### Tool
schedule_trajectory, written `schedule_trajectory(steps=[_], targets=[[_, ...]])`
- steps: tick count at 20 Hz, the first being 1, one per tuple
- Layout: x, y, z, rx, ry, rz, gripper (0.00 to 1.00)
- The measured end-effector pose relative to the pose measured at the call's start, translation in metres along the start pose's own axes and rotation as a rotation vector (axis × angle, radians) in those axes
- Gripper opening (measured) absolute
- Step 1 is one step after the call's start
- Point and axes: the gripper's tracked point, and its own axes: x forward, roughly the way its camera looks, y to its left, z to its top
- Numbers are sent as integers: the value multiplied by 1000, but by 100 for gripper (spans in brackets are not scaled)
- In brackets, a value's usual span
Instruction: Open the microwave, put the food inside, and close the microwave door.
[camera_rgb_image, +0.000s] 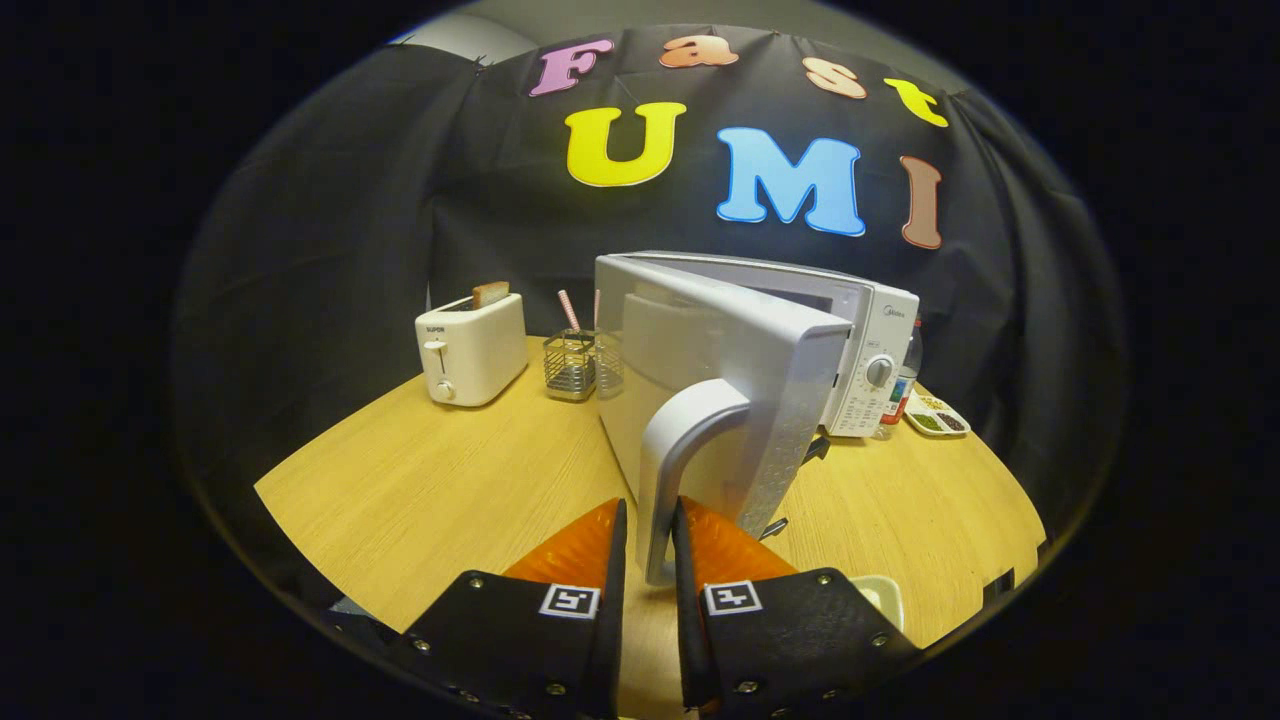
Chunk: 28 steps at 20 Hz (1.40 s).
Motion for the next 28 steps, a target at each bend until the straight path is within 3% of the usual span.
schedule_trajectory(steps=[5, 9, 10, 11, 12, 14, 16, 19, 22, 28], targets=[[-10, 44, -11, 21, 10, 66, 30], [-27, 93, -7, 24, -8, 241, 34], [-38, 101, -3, 24, -22, 285, 45], [-50, 106, 5, 30, -43, 331, 51], [-60, 111, 14, 43, -66, 375, 68], [-84, 113, 40, 78, -121, 435, 89], [-106, 103, 71, 102, -180, 458, 96], [-126, 71, 108, 117, -273, 424, 97], [-127, 22, 125, 137, -326, 324, 97], [-93, -77, 85, 183, -232, 88, 97]])
